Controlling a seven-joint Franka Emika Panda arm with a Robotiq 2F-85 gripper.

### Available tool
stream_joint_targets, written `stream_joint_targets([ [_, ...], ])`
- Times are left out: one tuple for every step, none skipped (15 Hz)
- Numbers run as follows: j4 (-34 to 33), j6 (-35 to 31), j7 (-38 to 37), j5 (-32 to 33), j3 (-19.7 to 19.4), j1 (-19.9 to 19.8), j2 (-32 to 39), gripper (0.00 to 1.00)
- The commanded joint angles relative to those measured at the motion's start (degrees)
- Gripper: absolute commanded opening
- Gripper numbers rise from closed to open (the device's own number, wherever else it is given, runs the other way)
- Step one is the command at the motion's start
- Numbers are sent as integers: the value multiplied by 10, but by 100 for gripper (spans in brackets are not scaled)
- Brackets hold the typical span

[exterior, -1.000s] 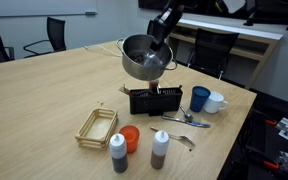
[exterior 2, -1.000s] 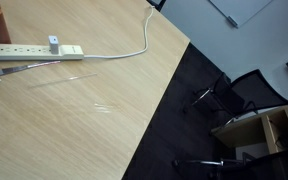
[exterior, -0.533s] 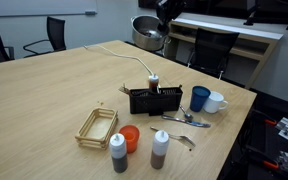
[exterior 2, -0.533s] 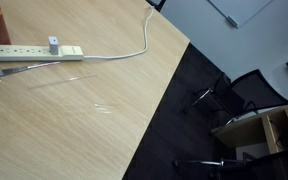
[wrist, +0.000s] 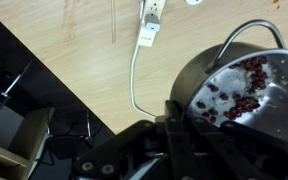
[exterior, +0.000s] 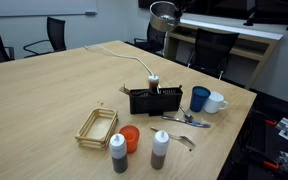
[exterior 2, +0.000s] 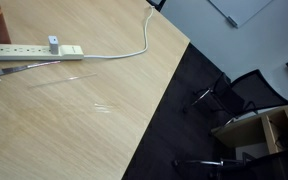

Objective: Move the silver pot to the right

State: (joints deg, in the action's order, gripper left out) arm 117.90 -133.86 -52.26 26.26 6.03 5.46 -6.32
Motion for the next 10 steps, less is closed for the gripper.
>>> stream_joint_targets([
  [0,1,-1,-2,9,-9,0,6],
  [0,1,-1,-2,9,-9,0,6],
  [0,1,-1,-2,9,-9,0,6],
  [0,1,-1,-2,9,-9,0,6],
  [-3,1,-12,-1,9,-11,4,1],
  [-8,3,-29,-5,5,-15,10,1],
  [-13,12,-48,-14,0,-21,13,1],
  [-13,15,-67,-16,-6,-28,13,1],
  [-12,24,-78,-25,-15,-36,12,1],
  [-9,32,-85,-36,-25,-46,9,1],
])
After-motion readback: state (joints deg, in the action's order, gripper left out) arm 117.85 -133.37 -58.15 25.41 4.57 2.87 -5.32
